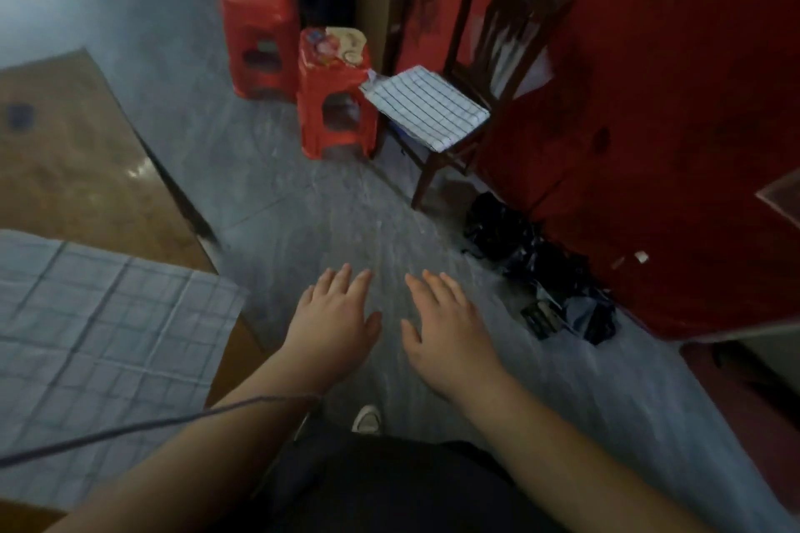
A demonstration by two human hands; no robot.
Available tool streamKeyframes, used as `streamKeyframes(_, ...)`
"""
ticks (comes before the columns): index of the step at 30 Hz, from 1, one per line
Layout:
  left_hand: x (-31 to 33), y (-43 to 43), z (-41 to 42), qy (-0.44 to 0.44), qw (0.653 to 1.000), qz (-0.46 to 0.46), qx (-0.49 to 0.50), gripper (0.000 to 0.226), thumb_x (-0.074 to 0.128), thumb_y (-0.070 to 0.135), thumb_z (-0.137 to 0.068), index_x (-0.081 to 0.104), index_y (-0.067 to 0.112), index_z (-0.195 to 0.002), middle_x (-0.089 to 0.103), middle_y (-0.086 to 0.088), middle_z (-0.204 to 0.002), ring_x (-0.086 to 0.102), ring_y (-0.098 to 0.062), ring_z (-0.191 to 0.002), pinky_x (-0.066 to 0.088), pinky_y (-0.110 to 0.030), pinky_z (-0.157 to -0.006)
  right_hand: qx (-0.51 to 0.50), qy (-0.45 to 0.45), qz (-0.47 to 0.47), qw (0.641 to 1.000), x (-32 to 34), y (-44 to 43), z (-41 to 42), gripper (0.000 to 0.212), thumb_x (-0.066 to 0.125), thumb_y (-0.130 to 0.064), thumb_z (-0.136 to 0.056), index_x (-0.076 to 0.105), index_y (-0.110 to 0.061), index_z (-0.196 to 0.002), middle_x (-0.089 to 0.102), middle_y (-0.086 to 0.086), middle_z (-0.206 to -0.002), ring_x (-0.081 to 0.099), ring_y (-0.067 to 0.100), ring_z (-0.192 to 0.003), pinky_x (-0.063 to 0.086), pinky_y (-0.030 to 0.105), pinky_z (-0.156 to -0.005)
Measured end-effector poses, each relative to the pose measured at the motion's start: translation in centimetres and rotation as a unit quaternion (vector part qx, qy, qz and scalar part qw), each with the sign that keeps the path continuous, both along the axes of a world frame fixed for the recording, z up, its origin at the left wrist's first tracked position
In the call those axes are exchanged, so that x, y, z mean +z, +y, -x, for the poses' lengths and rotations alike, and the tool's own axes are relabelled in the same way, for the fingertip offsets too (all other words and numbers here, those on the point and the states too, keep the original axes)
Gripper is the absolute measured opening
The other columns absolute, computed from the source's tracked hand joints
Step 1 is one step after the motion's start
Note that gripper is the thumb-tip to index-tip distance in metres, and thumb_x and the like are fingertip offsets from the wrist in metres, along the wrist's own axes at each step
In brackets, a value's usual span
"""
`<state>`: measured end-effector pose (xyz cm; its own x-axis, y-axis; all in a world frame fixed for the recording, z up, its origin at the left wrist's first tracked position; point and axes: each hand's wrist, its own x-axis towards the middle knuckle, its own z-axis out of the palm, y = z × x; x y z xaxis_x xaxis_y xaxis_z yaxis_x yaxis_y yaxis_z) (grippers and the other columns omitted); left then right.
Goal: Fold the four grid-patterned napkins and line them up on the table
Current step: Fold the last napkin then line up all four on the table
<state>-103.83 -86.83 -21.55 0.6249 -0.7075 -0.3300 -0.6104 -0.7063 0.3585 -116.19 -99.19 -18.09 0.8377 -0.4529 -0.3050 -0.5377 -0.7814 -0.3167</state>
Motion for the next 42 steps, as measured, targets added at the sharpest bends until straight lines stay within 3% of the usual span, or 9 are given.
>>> streamKeyframes(6, -0.9, -1.4, -7.3, -0.011, 0.989, -0.005, 0.144, 0.072, 0.045, 0.052, -0.098, 0.017, 0.027, -0.16, 0.017, -0.004, -0.168, 0.014, -0.026, -0.154, 0.017, -0.043, -0.123, 0.117, -0.003, -0.018, 0.993, -1.2, -6.4, -10.9, 0.066, 0.044, -0.041, -0.103, 0.019, -0.026, -0.162, 0.017, 0.001, -0.17, 0.006, 0.019, -0.156, 0.009, 0.036, -0.127)
streamKeyframes(12, -2.7, -1.5, -12.2, 0.005, 0.946, -0.019, 0.323, 0.069, 0.044, 0.049, -0.101, 0.015, 0.027, -0.16, 0.015, -0.003, -0.168, 0.012, -0.024, -0.155, 0.015, -0.042, -0.125, 0.26, -0.024, -0.026, 0.965, -3.8, -9.8, -22.6, 0.07, 0.035, -0.049, -0.095, 0.029, -0.023, -0.16, 0.027, 0.006, -0.167, 0.016, 0.025, -0.155, 0.015, 0.04, -0.125)
streamKeyframes(15, -2.4, -1.8, -13.5, 0.012, 0.91, -0.029, 0.413, 0.069, 0.044, 0.048, -0.101, 0.015, 0.026, -0.16, 0.015, -0.004, -0.168, 0.012, -0.025, -0.154, 0.014, -0.041, -0.124, 0.377, -0.004, -0.037, 0.926, -3.3, -9.8, -27.6, 0.066, 0.044, -0.044, -0.102, 0.019, -0.027, -0.162, 0.017, 0.0, -0.17, 0.007, 0.02, -0.156, 0.011, 0.038, -0.126)
streamKeyframes(20, -1.4, -1.3, -13.5, 0.004, 0.831, -0.027, 0.556, 0.067, 0.044, 0.048, -0.101, 0.021, 0.024, -0.159, 0.024, -0.004, -0.165, 0.019, -0.023, -0.152, 0.019, -0.042, -0.124, 0.559, -0.006, -0.042, 0.828, -2.7, -8.1, -33.1, 0.066, 0.042, -0.043, -0.104, 0.015, -0.026, -0.162, 0.014, 0.0, -0.17, 0.005, 0.019, -0.157, 0.012, 0.04, -0.128)
streamKeyframes(28, -2.2, 1.9, -10.9, 0.016, 0.706, -0.041, 0.707, 0.066, 0.044, 0.045, -0.101, 0.023, 0.018, -0.158, 0.029, -0.005, -0.163, 0.024, -0.023, -0.149, 0.024, -0.043, -0.122, 0.693, 0.0, -0.063, 0.718, -3.4, -1.1, -38.3, 0.066, 0.047, -0.037, -0.103, 0.02, -0.024, -0.162, 0.019, 0.002, -0.169, 0.009, 0.022, -0.156, 0.013, 0.039, -0.128)
streamKeyframes(31, -3.6, 3.4, -10.8, 0.026, 0.661, -0.022, 0.75, 0.064, 0.045, 0.041, -0.102, 0.023, 0.018, -0.158, 0.027, -0.005, -0.163, 0.023, -0.023, -0.15, 0.023, -0.043, -0.123, 0.713, 0.014, -0.058, 0.699, -4.3, 2.5, -40.5, 0.065, 0.047, -0.035, -0.104, 0.02, -0.024, -0.162, 0.018, -0.001, -0.169, 0.008, 0.021, -0.156, 0.014, 0.039, -0.126)
streamKeyframes(37, -7.0, 8.6, -12.0, 0.047, 0.619, 0.001, 0.784, 0.062, 0.04, 0.039, -0.102, 0.023, 0.017, -0.158, 0.025, -0.007, -0.164, 0.019, -0.024, -0.151, 0.025, -0.045, -0.122, 0.755, 0.045, -0.011, 0.654, -8.1, 10.5, -44.3, 0.064, 0.049, -0.029, -0.1, 0.027, -0.018, -0.159, 0.027, 0.007, -0.166, 0.016, 0.029, -0.154, 0.022, 0.046, -0.125)
streamKeyframes(42, -8.7, 11.6, -13.5, 0.078, 0.621, -0.01, 0.78, 0.061, 0.039, 0.036, -0.102, 0.02, 0.021, -0.159, 0.016, -0.006, -0.167, 0.009, -0.025, -0.154, 0.018, -0.043, -0.123, 0.784, 0.079, 0.026, 0.615, -10.4, 15.6, -46.2, 0.06, 0.047, -0.03, -0.102, 0.028, -0.02, -0.158, 0.03, 0.005, -0.164, 0.017, 0.027, -0.154, 0.026, 0.046, -0.123)
